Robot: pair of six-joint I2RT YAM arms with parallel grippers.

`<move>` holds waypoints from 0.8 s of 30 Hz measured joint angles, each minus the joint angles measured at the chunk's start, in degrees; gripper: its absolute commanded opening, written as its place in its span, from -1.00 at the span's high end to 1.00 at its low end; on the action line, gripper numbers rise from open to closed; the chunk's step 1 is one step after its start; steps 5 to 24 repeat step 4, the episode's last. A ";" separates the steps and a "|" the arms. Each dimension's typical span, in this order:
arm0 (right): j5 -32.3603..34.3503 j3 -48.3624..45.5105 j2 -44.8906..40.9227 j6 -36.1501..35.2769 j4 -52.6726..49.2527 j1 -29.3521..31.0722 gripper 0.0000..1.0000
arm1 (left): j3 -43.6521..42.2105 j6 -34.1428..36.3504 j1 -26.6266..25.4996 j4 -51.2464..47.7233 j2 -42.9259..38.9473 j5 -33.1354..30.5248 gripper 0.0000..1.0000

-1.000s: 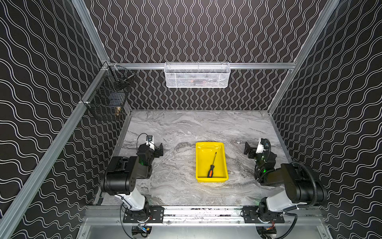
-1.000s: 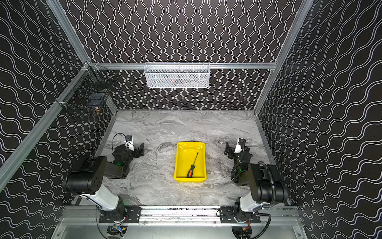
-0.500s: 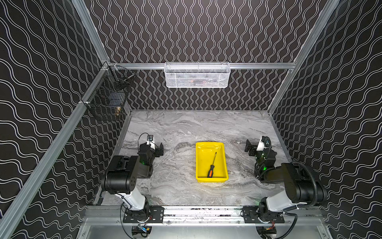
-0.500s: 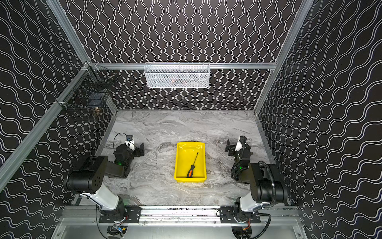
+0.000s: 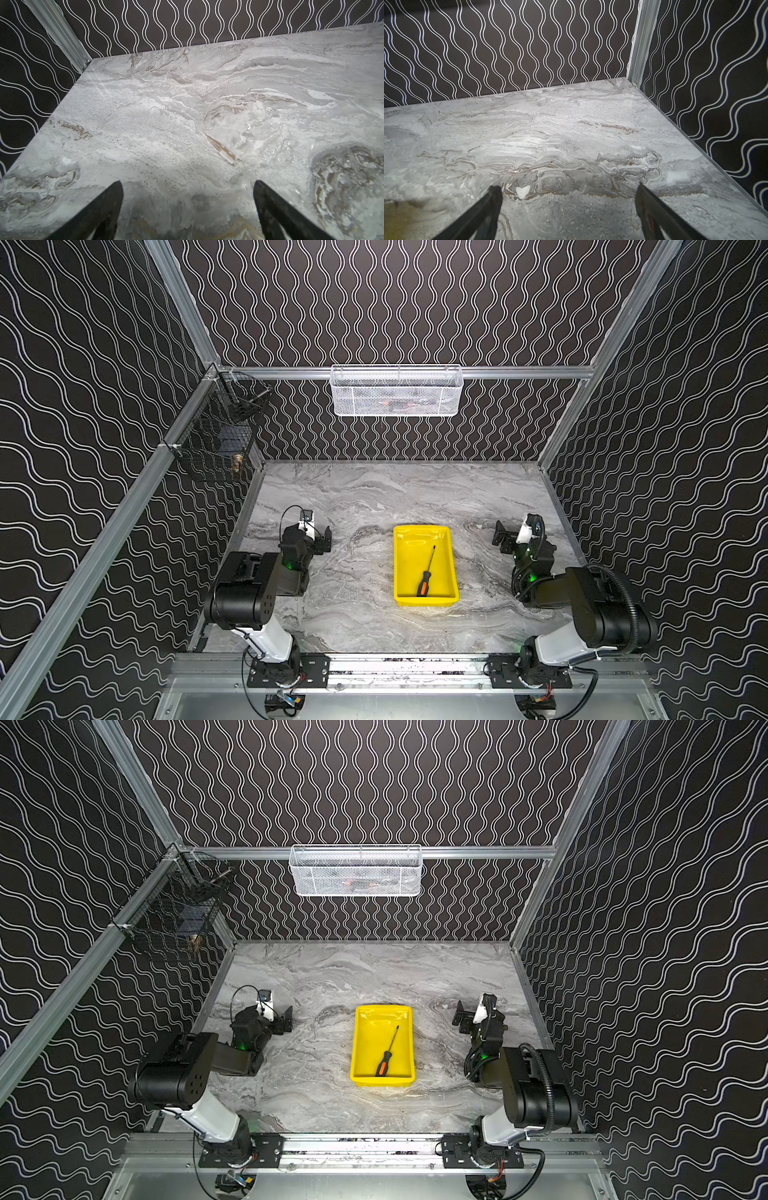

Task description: Put the screwdriver in the bin

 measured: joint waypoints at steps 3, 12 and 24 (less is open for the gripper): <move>0.00 0.00 0.00 0.00 0.00 0.00 -0.99 | 0.04 0.02 0.00 -0.39 0.00 0.00 -0.98; 0.00 0.00 0.00 0.00 0.00 0.00 -0.99 | 0.02 0.02 0.00 -0.44 0.00 0.00 -0.98; 0.00 0.00 0.00 0.00 0.00 0.00 -0.99 | 0.02 0.02 0.00 -0.44 0.00 0.00 -0.98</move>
